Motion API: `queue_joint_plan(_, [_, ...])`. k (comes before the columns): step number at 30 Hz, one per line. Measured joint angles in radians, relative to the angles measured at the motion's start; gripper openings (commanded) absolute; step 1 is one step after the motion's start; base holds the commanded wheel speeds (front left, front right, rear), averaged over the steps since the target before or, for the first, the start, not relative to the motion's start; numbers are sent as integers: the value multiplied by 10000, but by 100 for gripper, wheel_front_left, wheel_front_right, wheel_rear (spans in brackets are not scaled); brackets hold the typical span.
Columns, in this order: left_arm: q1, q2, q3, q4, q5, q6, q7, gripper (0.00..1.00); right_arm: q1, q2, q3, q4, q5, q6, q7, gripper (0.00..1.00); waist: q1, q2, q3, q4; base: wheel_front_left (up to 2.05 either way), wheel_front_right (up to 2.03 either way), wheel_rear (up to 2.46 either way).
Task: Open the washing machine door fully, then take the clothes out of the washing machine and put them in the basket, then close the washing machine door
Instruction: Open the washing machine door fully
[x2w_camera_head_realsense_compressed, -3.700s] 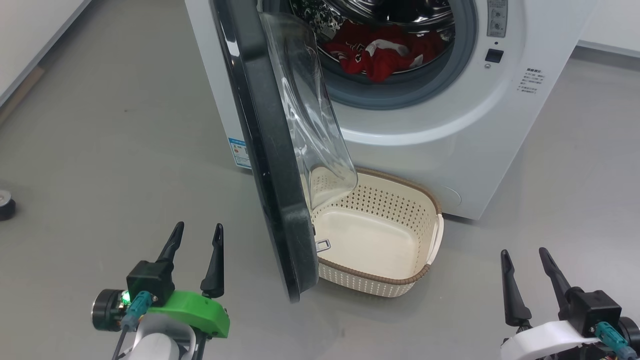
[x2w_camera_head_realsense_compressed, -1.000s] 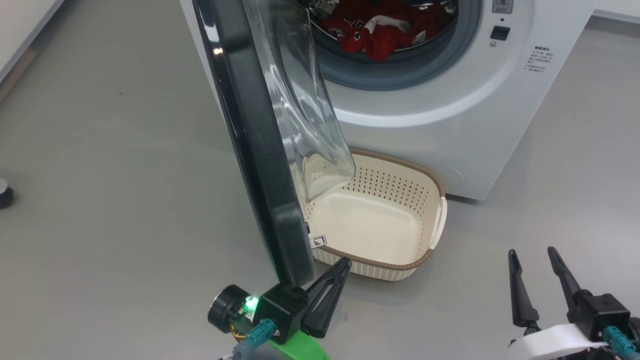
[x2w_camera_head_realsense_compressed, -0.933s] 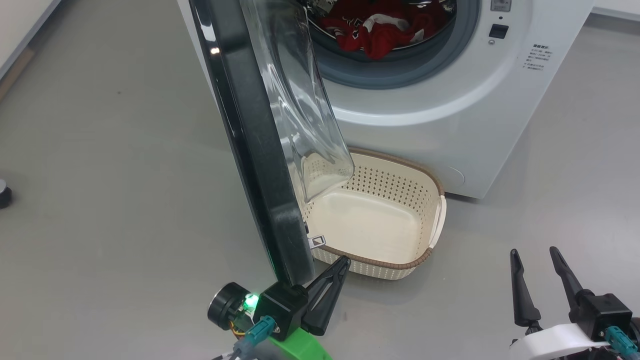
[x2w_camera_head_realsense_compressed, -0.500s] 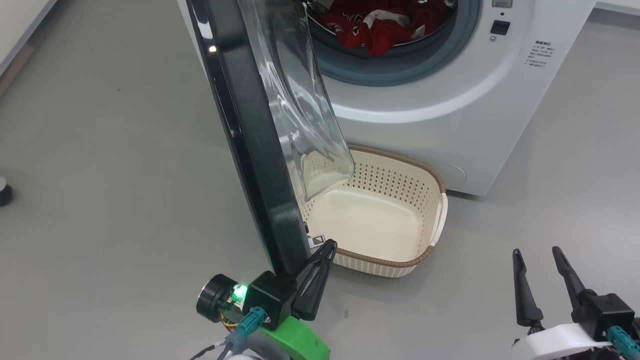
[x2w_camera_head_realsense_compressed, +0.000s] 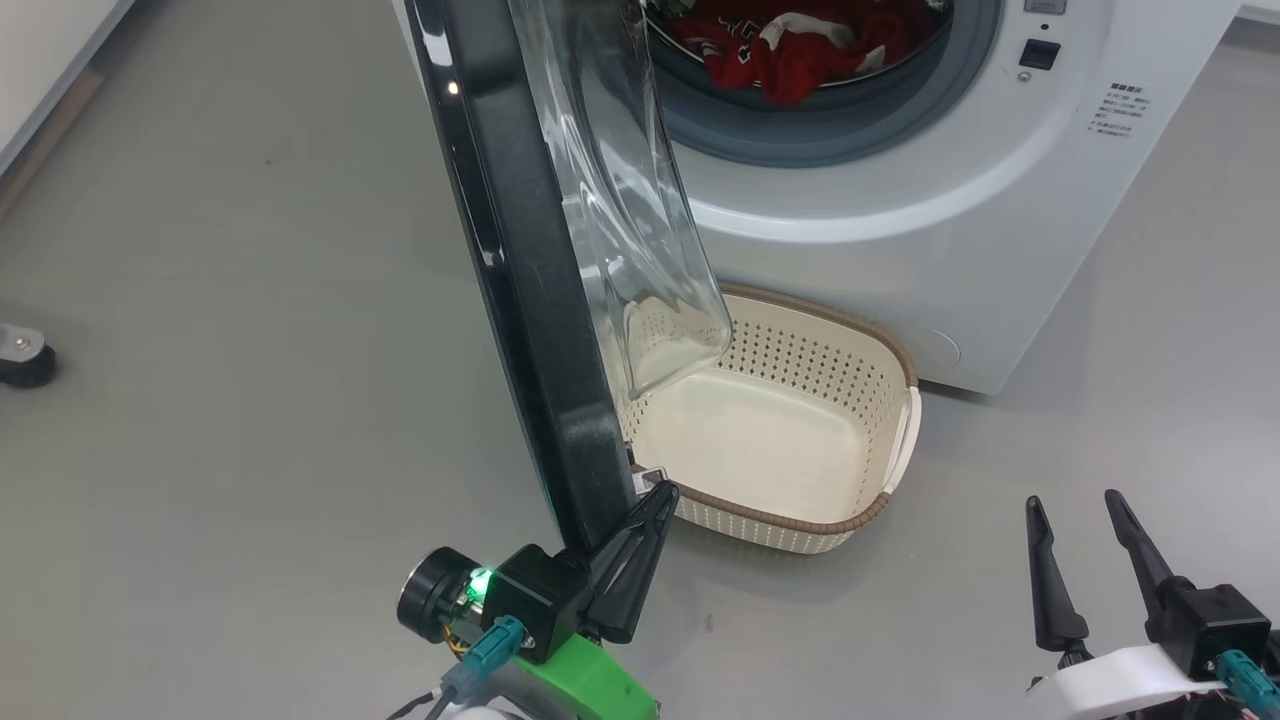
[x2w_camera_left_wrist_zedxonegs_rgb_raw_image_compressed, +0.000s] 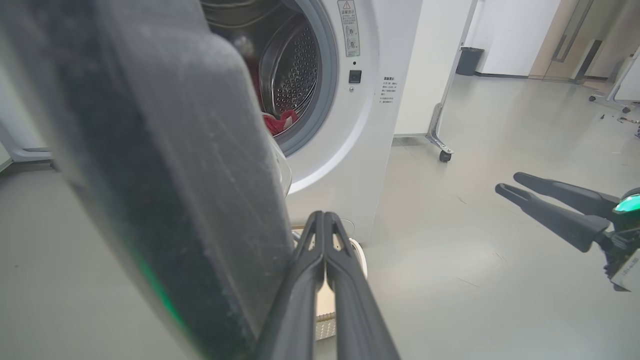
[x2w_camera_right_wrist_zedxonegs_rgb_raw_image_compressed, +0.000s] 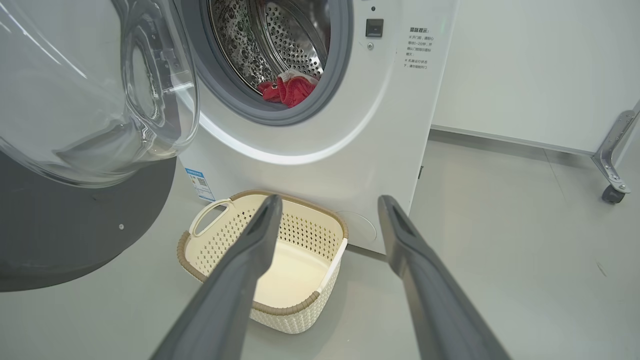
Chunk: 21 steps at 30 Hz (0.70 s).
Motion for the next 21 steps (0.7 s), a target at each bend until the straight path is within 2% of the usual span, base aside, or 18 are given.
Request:
queue_joint_plan(12, [48, -61, 92, 102, -90, 157, -303, 0, -13, -15, -280, -10, -12, 8, 0, 100, 0, 0, 67, 416, 0, 0, 0])
queue_joint_plan(21, [84, -61, 52, 61, -184, 291, -495, 0, -13, -161, -470, -31, -109, 12, 0, 100, 0, 0, 107, 1045, 0, 0, 0])
